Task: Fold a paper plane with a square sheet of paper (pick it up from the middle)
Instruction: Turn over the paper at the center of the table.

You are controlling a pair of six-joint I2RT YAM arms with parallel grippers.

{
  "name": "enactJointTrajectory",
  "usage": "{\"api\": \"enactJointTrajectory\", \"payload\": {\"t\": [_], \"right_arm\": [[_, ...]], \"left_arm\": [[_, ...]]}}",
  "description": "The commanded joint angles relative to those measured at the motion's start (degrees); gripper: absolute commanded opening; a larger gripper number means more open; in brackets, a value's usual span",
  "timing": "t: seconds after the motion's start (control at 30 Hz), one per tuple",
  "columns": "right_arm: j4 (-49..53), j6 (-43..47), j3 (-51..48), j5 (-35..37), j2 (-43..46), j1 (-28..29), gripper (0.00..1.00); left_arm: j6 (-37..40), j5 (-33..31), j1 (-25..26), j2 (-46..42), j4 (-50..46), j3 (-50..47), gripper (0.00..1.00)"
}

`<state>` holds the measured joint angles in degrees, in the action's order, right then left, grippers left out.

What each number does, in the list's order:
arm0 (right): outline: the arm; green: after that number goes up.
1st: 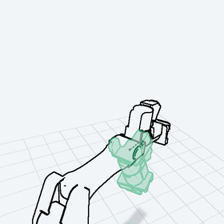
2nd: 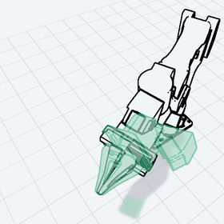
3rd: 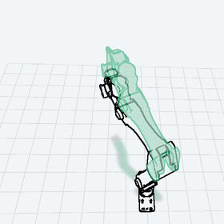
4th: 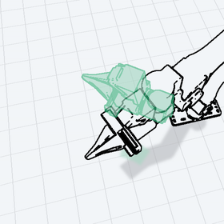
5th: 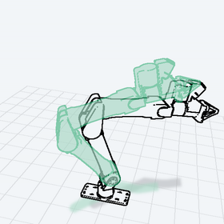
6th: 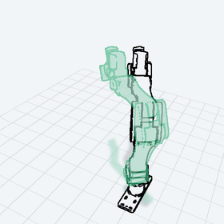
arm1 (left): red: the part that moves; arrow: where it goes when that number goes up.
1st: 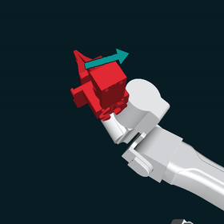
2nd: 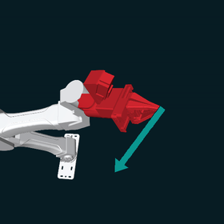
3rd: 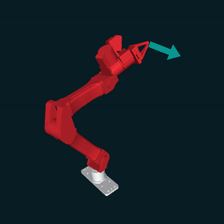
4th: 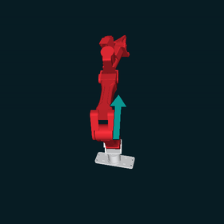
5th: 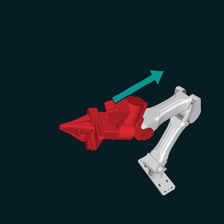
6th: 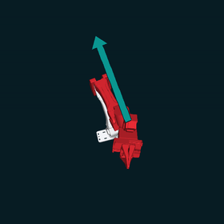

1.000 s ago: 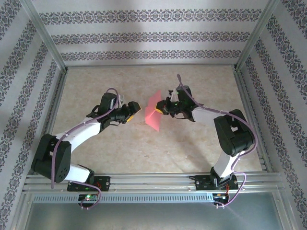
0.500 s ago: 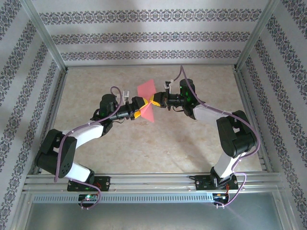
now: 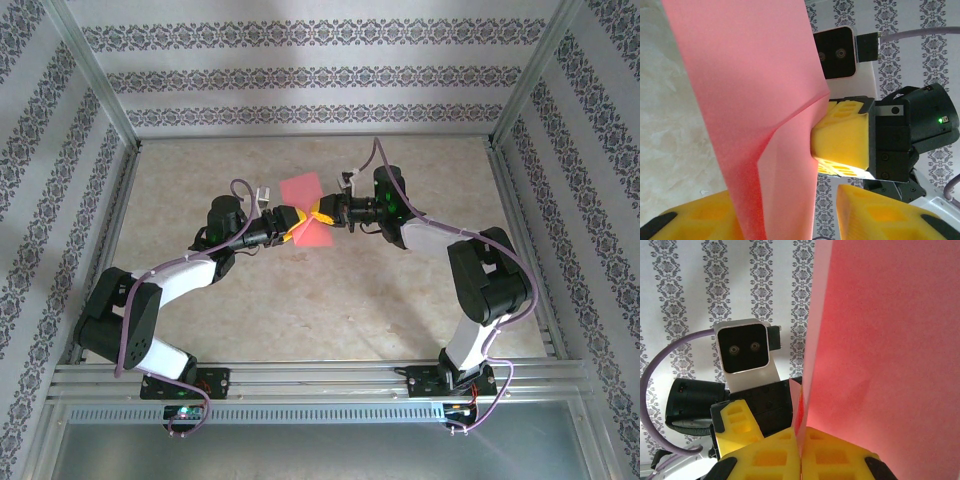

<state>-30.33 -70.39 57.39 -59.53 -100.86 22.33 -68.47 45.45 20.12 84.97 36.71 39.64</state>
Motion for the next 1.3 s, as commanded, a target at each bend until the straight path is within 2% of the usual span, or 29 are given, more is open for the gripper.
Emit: {"api": "enactJointTrajectory", "payload": {"t": [0.0, 0.13, 0.23, 0.3, 0.4, 0.5, 0.57, 0.63, 0.7, 0.8, 0.87, 0.97, 1.1, 1.27], "right_arm": [[-2.25, 0.25, 0.03, -1.72, -1.08, -0.29, 0.07], [-2.02, 0.51, -0.08, -1.73, -1.27, -0.27, 0.08], [-1.09, 1.16, -0.21, -1.39, -1.18, -0.52, 0.12], [-0.14, 1.77, -0.26, -1.06, -0.88, -1.0, 0.18], [2.19, 3.35, -1.31, 0.88, 0.32, -2.66, 0.32], [4.57, 5.54, -3.65, 3.79, 2.29, -5.73, 0.41], [7.51, 8.17, -5.17, 6.25, 4.0, -7.69, 0.45], [12.29, 12.36, -6.25, 9.93, 6.1, -9.26, 0.5], [19.0, 17.66, -7.06, 15.77, 8.99, -10.31, 0.57], [30.5, 25.98, -6.25, 26.28, 13.31, -10.26, 0.64], [34.15, 28.63, -6.18, 31.17, 15.58, -10.21, 0.66], [37.63, 30.72, -6.31, 37.03, 18.37, -10.2, 0.67], [39.4, 31.58, -7.17, 41.31, 21.08, -10.19, 0.67], [40.61, 31.89, -8.07, 43.92, 22.7, -10.2, 0.68]], "left_arm": [[0.45, 1.31, -0.89, 1.29, 3.67, 1.18, 0.39], [0.44, 1.49, -1.15, 1.95, 3.59, 1.31, 0.3], [1.04, 1.53, -1.34, 2.05, 2.1, 1.6, 0.19], [1.61, 1.19, -1.43, 2.07, 0.79, 1.72, 0.16], [2.9, 0.72, -1.97, 1.64, -2.36, 1.93, 0.13], [7.04, -0.47, -2.52, 0.16, -10.66, 2.79, 0.12], [13.05, -3.06, -2.67, -1.53, -21.87, 5.2, 0.11], [21.43, -8.57, -2.39, -3.44, -37.61, 9.47, 0.11], [29.08, -17.37, -1.39, -5.06, -52.48, 14.36, 0.1], [36.23, -32.37, 1.13, -4.47, -69.39, 22.33, 0.09], [39.1, -41.58, 3.43, -2.33, -78.07, 27.4, 0.09], [41.67, -54.22, 7.45, 3.11, -87.85, 34.82, 0.09], [42.64, -69.14, 12.98, 12.75, -99.11, 44.8, 0.09], [41.34, -77.39, 17.64, 24.16, -105.56, 52.91, 0.09]]}}
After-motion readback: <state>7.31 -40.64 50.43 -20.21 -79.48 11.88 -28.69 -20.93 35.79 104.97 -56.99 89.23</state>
